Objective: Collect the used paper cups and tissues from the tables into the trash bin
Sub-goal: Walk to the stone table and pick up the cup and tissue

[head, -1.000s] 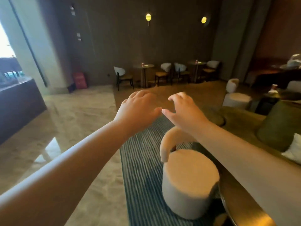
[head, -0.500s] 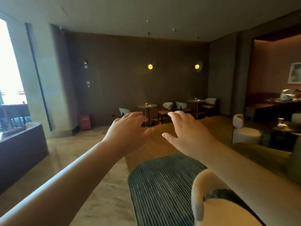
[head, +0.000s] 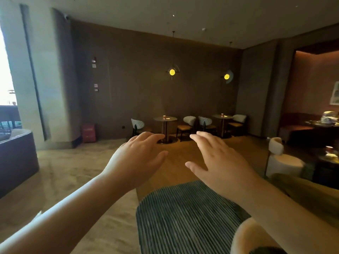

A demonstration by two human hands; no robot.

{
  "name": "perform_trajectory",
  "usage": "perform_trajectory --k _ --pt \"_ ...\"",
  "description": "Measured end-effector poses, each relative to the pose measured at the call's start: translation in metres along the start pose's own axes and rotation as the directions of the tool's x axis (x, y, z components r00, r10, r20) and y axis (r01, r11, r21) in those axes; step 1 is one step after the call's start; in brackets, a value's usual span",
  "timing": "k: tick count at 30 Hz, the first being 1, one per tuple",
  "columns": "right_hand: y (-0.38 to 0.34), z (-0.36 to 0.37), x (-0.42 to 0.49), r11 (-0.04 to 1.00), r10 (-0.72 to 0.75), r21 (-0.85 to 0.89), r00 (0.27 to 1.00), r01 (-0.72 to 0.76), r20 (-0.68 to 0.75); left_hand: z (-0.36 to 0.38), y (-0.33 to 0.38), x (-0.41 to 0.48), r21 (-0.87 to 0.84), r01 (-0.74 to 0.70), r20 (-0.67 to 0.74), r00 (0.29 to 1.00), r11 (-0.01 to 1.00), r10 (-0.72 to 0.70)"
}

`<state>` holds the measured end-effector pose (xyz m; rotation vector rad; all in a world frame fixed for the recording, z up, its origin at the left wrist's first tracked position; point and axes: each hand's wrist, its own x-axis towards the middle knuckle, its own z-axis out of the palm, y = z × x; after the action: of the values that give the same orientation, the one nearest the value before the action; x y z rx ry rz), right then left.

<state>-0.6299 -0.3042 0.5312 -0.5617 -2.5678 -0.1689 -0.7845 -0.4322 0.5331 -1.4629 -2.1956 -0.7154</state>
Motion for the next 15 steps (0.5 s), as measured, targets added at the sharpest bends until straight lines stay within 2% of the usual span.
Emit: perform_trajectory --k 3,7,10,13,15 --pt "0.028 0.02 0.065 1.0 0.003 -0.001 1.0 -0.003 -0.007 0.024 -0.035 0.069 -0.006 -0.008 -0.036 0.999 1.0 0.008" --pt "0.055 0.06 0.156 0.997 0.025 0.069 0.997 -0.02 -0.07 0.063 -0.071 0.152 -0.027 -0.015 -0.013 1.0 1.0 0.015" --pt "0.067 0.103 0.213 0.994 0.034 0.104 0.996 -0.026 -0.076 0.095 -0.098 0.194 0.03 -0.028 -0.007 1.0 0.999 0.028" --pt "0.078 0.154 0.266 0.982 0.125 0.153 0.99 -0.115 -0.058 0.124 -0.132 0.234 0.133 -0.05 -0.056 0.997 0.99 0.058" --pt "0.086 0.189 0.302 0.975 0.176 0.152 0.981 -0.162 -0.079 0.147 -0.158 0.264 0.081 -0.01 -0.054 0.998 0.997 0.014"
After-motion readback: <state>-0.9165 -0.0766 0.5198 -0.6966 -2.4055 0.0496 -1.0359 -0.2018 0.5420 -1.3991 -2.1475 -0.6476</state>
